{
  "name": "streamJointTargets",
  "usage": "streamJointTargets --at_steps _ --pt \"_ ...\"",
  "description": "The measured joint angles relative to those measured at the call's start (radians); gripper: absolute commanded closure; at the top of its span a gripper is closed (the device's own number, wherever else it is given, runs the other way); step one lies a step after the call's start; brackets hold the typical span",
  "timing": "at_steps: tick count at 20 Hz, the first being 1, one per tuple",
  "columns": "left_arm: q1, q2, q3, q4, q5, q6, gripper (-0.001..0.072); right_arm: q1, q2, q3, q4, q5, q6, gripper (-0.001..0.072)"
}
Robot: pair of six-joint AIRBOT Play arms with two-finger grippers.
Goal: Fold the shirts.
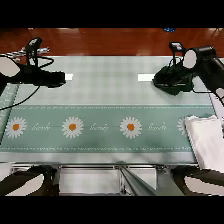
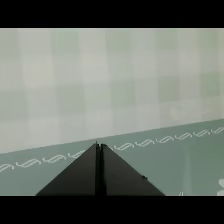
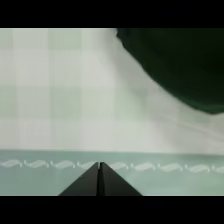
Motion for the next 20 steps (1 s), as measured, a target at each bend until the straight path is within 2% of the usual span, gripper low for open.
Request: streamJointTargets --at_steps 1,2,6,8,11,15,16,17,18,20 --pt "0.002 -0.003 0.0 0.0 0.029 0.0 0.0482 0.0 0.0 0.0 -0.023 -0.03 0.0 0.0297" --pt "0.003 -0.006 0.0 0.001 0.065 0.0 0.0197 0.0 0.0 0.0 -0.059 -0.069 0.003 0.0295" --pt "0.04 -0.026 0.0 0.067 0.219 -0.002 0.0202 -0.05 -0.008 0.007 -0.27 -0.244 0.069 0.0296" --pt "0.077 -0.034 0.0 0.095 0.252 -0.003 0.0202 -0.118 -0.042 0.029 -0.312 -0.303 0.111 0.0297" --pt "0.118 -0.052 -0.001 0.119 0.256 -0.007 0.0202 -0.232 -0.148 0.073 -0.257 -0.333 0.115 0.0298" --pt "0.131 -0.086 -0.002 0.122 0.227 -0.01 0.0202 -0.315 -0.314 0.128 -0.108 -0.322 0.062 0.0313" --pt "0.13 -0.093 -0.002 0.123 0.214 -0.01 0.0202 -0.325 -0.35 0.142 -0.082 -0.312 0.046 0.0388" --pt "0.128 -0.098 -0.002 0.122 0.21 -0.011 0.0202 -0.329 -0.381 0.157 -0.056 -0.306 0.029 0.0563" --pt "0.126 -0.101 -0.002 0.122 0.203 -0.011 0.0202 -0.332 -0.405 0.171 -0.031 -0.296 0.009 0.0676" --pt "0.125 -0.106 0.005 0.122 0.177 -0.011 0.0202 -0.336 -0.436 0.208 0.021 -0.267 -0.042 0.0678"
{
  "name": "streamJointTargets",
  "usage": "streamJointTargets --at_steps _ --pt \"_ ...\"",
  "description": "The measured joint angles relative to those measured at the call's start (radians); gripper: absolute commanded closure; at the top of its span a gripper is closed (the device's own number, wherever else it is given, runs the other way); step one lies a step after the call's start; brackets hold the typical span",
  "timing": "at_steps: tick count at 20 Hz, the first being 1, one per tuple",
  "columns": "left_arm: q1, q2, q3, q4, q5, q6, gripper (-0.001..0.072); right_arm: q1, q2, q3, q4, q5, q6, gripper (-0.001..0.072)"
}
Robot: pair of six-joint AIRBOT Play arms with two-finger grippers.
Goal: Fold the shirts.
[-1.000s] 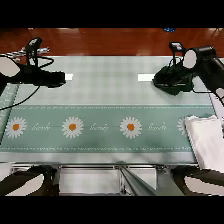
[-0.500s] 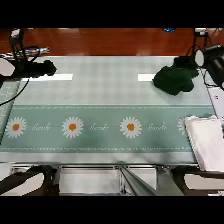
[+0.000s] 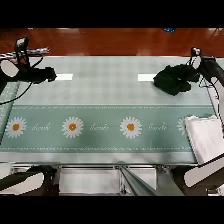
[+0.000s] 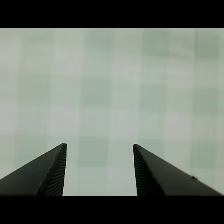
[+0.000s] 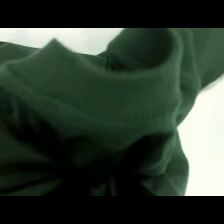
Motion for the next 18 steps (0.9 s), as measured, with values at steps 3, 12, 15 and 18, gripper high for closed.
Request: streamJointTargets --at_steps 3,12,15,18 --pt "0.026 0.001 0.064 0.001 -0.084 0.0 0.0202 -0.001 -0.005 0.102 0.068 0.126 -0.083 0.0678" --pt "0.111 0.249 0.153 -0.165 -0.344 0.077 0.0202 0.013 0.357 0.398 0.169 0.246 -0.199 0.0678" --pt "0.089 0.413 0.038 -0.212 -0.366 0.104 0.0202 0.062 0.499 0.432 0.187 0.24 -0.216 0.0678" --pt "0.082 0.563 -0.095 -0.231 -0.376 0.116 0.0202 0.129 0.62 0.446 0.194 0.209 -0.225 0.0678"
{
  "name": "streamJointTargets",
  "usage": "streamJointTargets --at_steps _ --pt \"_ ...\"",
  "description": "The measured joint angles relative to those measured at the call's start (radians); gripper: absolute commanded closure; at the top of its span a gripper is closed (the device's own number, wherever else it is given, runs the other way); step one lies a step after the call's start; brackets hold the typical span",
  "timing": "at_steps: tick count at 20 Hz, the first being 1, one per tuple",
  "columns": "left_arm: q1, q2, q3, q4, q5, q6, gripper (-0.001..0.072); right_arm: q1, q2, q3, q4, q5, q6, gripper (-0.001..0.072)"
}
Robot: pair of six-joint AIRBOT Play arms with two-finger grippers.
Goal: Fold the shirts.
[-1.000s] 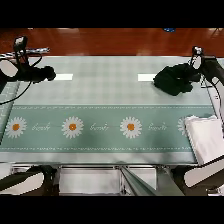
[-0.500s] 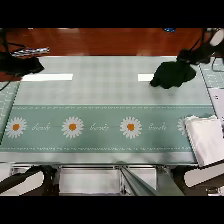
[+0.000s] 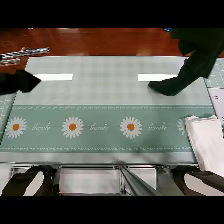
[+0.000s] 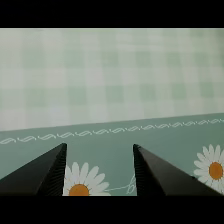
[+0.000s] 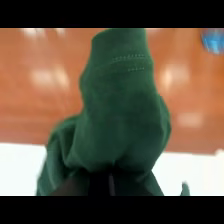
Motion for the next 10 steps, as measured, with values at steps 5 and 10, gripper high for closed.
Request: streamJointTargets --at_steps 5,10 --pt "-0.004 0.154 -0.155 -0.012 0.001 0.006 0.0202 0.129 0.125 0.007 0.005 -0.018 -0.003 0.0678" --pt "-0.002 0.192 -0.193 -0.016 0.045 0.009 0.0202 0.306 0.122 -0.001 0.015 0.097 -0.023 0.0678"
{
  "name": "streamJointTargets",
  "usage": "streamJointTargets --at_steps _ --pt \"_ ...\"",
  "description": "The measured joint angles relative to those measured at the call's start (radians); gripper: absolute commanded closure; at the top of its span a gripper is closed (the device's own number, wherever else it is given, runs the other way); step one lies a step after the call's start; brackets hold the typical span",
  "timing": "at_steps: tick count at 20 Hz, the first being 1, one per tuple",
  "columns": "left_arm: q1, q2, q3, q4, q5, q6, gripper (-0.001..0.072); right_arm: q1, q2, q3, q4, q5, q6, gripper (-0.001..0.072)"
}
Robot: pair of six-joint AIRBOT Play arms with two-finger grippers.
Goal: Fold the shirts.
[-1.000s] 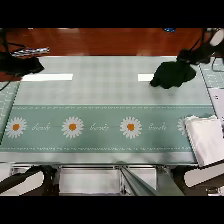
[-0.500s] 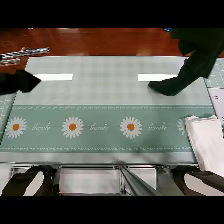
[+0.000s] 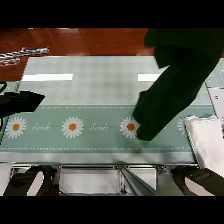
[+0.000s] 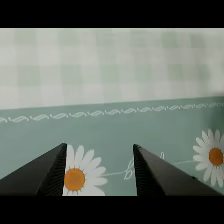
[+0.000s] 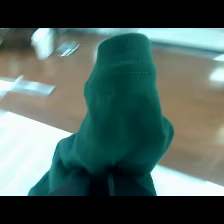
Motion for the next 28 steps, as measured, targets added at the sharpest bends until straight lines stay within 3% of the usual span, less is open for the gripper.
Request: streamJointTargets --at_steps 6,9,13,14,15,16,18,22,28 --pt "0.026 0.006 -0.008 0.0 0.059 -0.006 0.0202 0.238 -0.125 -0.156 0.031 0.068 0.031 0.0678" --pt "0.046 0.002 -0.01 0.029 0.075 -0.008 0.0202 0.323 -0.233 -0.278 0.079 -0.011 0.063 0.0678" --pt "0.071 -0.006 -0.021 0.057 0.083 -0.046 0.0202 0.388 -0.413 -0.368 0.258 -0.169 0.085 0.0678" --pt "0.074 -0.007 -0.032 0.048 0.083 -0.054 0.0202 0.397 -0.456 -0.378 0.296 -0.201 0.092 0.0652" --pt "0.072 -0.008 -0.047 0.028 0.085 -0.061 0.0202 0.402 -0.493 -0.385 0.33 -0.225 0.1 0.0448" --pt "0.066 -0.008 -0.068 0.002 0.087 -0.066 0.0202 0.404 -0.527 -0.389 0.369 -0.251 0.111 0.0298" --pt "0.036 -0.009 -0.118 -0.036 0.089 -0.072 0.0202 0.394 -0.568 -0.393 0.425 -0.27 0.114 0.0304" --pt "0.003 -0.012 -0.191 -0.026 0.077 -0.059 0.0202 0.263 -0.526 -0.365 0.451 -0.187 0.082 0.0305" --pt "0.135 -0.084 -0.3 0.013 0.026 -0.079 0.0203 -0.098 -0.185 -0.515 0.116 0.0 0.122 0.0305"
